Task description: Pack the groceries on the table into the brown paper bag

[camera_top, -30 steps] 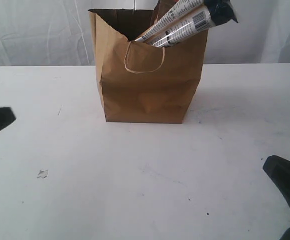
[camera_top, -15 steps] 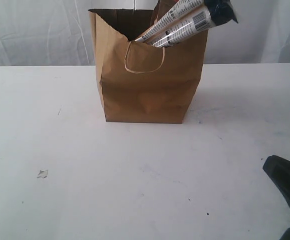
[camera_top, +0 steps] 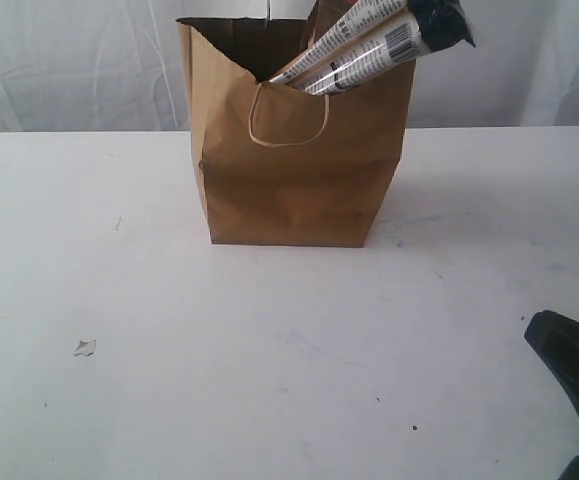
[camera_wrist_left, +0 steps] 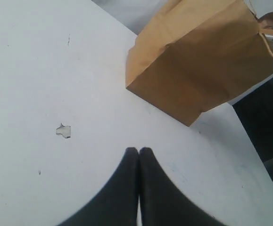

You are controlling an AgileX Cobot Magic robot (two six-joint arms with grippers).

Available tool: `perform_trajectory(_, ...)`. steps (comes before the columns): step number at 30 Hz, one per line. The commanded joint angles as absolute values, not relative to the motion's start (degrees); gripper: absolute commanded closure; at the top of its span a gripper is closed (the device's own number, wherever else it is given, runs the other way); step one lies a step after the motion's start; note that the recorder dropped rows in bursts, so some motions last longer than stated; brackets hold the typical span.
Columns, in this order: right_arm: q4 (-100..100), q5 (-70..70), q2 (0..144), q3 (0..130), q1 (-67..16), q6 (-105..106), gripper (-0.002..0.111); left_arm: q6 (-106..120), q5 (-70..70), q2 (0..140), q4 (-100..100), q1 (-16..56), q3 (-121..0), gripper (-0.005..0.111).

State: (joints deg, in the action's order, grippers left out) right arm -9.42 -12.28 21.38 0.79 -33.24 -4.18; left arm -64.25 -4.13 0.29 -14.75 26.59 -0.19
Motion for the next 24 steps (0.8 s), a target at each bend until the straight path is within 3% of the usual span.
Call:
perform_trajectory(1,-9.44,-12.53,20.98,0.47,-32.95,-4.3,0.108,-64.27,-4.47,0.0,-15.39,26.36,0.0,0.107)
perform_trajectory(8,-9.44,-12.53,20.98,0.47,-32.95,-4.3,0.108,-61.49,-10.58,0.0,-12.62,26.36,0.0,0.107)
perform_trajectory(15,-9.44,-12.53,20.98,0.47,-32.95,-4.3,0.108,-12.99,-13.14,0.0,3.2,26.36,0.0,0.107)
perform_trajectory(24,-9.44,-12.53,20.98,0.47,-32.95,-4.3,0.108,-0.4,-11.61,0.0,7.72,26.36,0.0,0.107)
